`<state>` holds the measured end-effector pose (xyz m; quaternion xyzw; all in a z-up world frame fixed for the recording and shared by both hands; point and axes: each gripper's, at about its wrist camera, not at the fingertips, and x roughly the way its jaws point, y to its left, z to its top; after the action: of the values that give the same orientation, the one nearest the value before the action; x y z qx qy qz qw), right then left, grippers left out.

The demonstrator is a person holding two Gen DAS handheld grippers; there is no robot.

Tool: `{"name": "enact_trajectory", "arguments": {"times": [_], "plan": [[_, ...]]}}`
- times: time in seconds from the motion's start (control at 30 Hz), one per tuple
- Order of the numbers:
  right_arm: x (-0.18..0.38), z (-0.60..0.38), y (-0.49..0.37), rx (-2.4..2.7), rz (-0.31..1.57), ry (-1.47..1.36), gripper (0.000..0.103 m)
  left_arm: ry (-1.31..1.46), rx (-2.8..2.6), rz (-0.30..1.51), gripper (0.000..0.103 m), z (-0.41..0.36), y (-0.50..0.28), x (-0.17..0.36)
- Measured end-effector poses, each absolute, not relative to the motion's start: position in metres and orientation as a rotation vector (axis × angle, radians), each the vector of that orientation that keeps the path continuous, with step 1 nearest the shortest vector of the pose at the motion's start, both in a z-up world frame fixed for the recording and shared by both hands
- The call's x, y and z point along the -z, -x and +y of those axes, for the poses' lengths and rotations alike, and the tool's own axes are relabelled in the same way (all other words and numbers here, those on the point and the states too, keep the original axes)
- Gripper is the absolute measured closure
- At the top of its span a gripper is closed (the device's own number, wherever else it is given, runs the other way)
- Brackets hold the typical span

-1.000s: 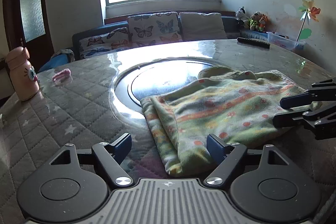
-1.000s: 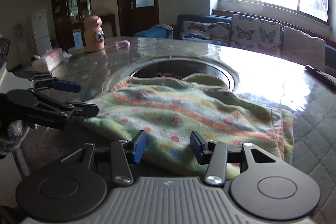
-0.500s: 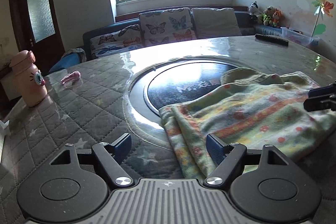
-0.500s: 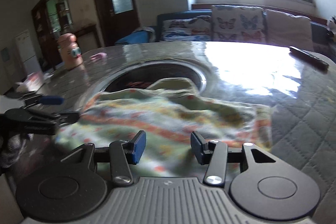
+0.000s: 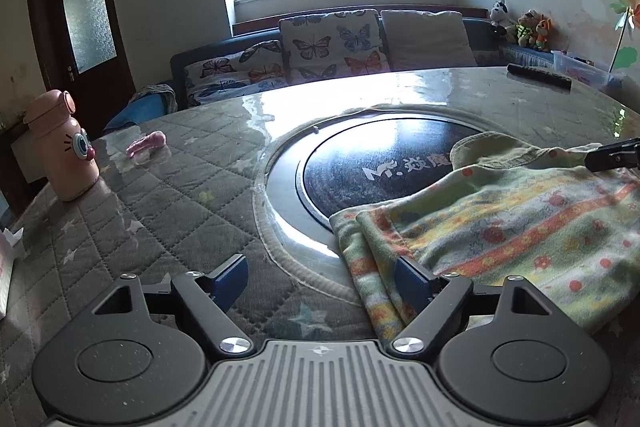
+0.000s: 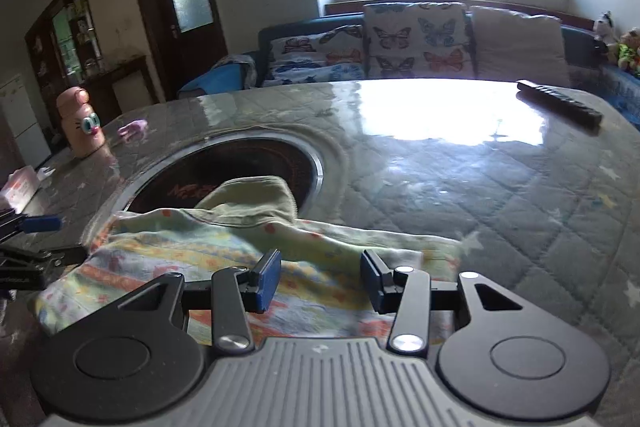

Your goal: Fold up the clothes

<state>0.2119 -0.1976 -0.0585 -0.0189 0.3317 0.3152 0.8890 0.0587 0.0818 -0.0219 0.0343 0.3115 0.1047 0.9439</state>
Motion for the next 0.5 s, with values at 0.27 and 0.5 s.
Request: {"name": "enact_trajectory", "arguments": {"times": [0.27,0.5], "plan": [[0.062,-0.194,-0.222,-0.625,0.69,0.043,0.059,-0.085,-0.229,0.636,0.02,0.086,-0.077,0.022],[0.059,-0.191,-0.22,-0.623,0.685,0.061,0.059,-0.088,-0.249,0.646,0.02,0.091,-0.089,0.027]]}}
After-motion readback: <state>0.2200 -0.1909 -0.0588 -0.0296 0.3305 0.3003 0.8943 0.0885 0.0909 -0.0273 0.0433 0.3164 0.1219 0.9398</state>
